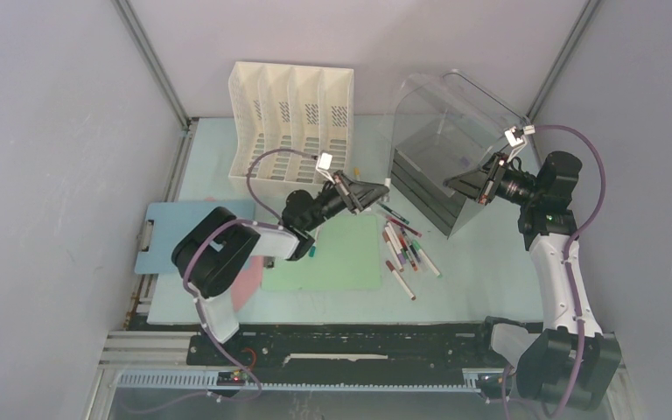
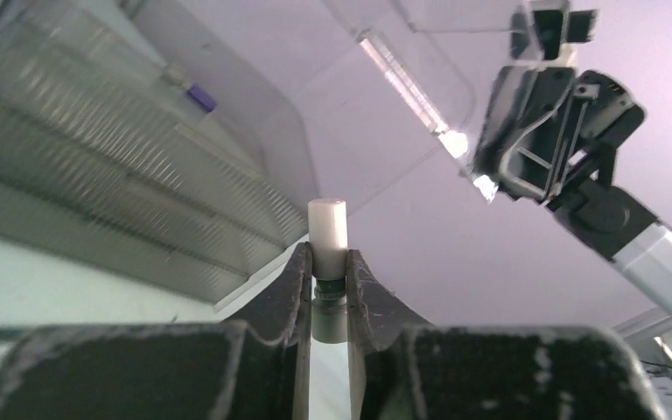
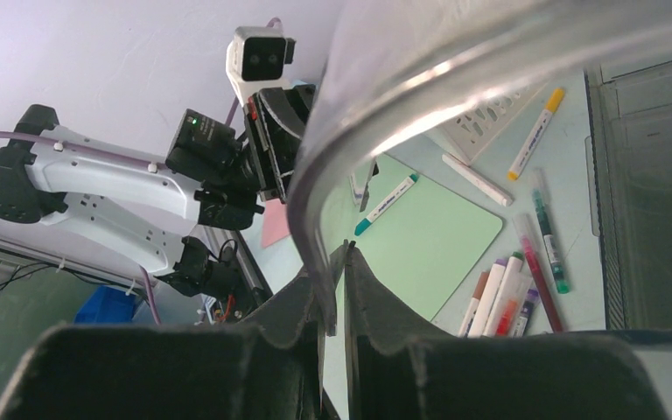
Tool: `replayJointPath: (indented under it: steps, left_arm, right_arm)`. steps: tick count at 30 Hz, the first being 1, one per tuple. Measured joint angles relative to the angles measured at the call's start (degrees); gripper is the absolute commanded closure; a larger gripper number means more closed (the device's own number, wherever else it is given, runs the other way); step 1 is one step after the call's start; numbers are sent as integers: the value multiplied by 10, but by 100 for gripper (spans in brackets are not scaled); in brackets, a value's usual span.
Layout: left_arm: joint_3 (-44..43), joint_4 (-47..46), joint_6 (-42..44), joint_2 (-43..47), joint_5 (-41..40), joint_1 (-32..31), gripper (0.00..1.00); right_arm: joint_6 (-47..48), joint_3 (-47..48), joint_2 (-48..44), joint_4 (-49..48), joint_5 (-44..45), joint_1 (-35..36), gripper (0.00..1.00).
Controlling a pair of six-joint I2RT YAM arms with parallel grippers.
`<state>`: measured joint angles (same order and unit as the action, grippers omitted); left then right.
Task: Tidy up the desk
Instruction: Pick up the stationery from the center of the board, then place the stationery in the drawer.
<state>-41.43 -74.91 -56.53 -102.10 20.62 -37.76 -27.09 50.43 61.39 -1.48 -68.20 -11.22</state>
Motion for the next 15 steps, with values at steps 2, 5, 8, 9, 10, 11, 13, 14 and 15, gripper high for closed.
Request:
replayJointPath:
  steps: [2,5,8,9,10,11,13,14,15]
  left_arm:
    - [-32,-11,-14,-20,2,-7,96]
    - [-79,-20,-36,-57,2,-16,96]
    - [-116,-24,-57,-94,1,-22,95]
    - [-127,-24,-65,-106,1,-24,95]
    - [-137,-23,-70,-116,1,-25,95]
    - [-147,-23,-76,-126,0,-26,95]
    - [-168,-20,-85,-144,-1,-29,94]
    - [-178,-18,-89,-151,-3,-30,94]
    - [-188,-15,-92,-158,-5,-31,93]
  right_arm:
    - [0,0,0,0,0,0,83]
    - [0,0,0,0,0,1,83]
    - [0,0,0,0,0,3,83]
    - [0,0,0,0,0,4,83]
    - [0,0,0,0,0,5,83]
    - [0,0,0,0,0,6,83]
    - [0,0,0,0,0,8,83]
    - [0,0,0,0,0,9,83]
    - [0,0,0,0,0,10,83]
